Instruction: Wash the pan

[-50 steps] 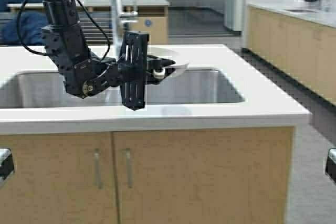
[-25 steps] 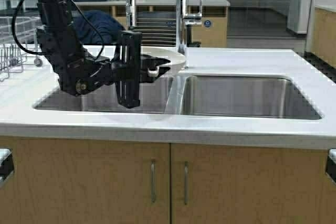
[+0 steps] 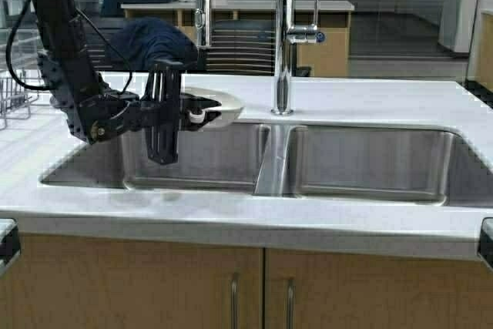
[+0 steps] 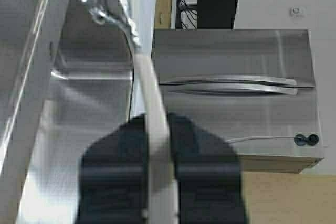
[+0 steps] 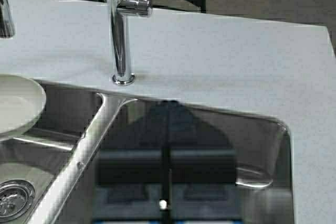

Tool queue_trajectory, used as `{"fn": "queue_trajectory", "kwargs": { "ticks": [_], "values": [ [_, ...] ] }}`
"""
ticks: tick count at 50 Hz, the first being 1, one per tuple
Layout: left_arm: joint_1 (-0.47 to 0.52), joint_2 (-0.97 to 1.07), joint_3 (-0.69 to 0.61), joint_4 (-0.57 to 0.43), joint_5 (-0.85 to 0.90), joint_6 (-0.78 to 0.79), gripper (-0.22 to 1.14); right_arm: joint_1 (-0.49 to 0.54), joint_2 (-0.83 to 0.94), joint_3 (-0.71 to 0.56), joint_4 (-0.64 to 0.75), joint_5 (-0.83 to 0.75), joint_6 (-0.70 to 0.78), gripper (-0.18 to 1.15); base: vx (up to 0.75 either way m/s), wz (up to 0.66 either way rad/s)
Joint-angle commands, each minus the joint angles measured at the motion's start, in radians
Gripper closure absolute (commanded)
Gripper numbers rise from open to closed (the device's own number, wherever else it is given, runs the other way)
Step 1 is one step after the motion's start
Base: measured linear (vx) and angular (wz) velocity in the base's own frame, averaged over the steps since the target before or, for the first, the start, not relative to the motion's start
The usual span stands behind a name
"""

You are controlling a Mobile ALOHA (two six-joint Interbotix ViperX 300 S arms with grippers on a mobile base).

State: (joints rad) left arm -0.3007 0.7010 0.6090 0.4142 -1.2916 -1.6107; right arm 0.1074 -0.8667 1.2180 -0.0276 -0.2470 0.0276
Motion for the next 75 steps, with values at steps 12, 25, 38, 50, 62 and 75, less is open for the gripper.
{"fn": "queue_trajectory", "kwargs": {
  "ticks": [12, 25, 38, 50, 62, 75],
  "values": [
    [0.006, -0.02, -0.008, 0.041, -0.009, -0.002, 0.89, 0.0, -0.018, -0.003, 0.002, -0.012, 0.002, 0.9, 0.19, -0.02],
    [0.002, -0.095, 0.095, 0.097, -0.029, 0.0, 0.89, 0.002, -0.018, 0.0, 0.005, -0.012, 0.003, 0.9, 0.17, 0.04],
    [-0.046, -0.17, 0.212, 0.115, -0.083, 0.003, 0.89, 0.002, -0.017, -0.005, 0.012, -0.012, 0.005, 0.9, 0.17, 0.09],
    [-0.106, -0.173, 0.276, 0.107, -0.121, 0.009, 0.89, 0.0, 0.095, -0.064, 0.017, -0.015, 0.012, 0.72, 0.14, 0.08],
    [-0.121, -0.169, 0.36, 0.031, -0.175, 0.066, 0.89, 0.034, 0.391, -0.278, -0.043, -0.005, 0.078, -0.06, 0.11, -0.04],
    [-0.121, -0.169, 0.42, -0.018, -0.239, 0.072, 0.89, 0.092, 0.735, -0.551, -0.106, -0.044, 0.097, -0.07, 0.06, -0.04]
  ]
}}
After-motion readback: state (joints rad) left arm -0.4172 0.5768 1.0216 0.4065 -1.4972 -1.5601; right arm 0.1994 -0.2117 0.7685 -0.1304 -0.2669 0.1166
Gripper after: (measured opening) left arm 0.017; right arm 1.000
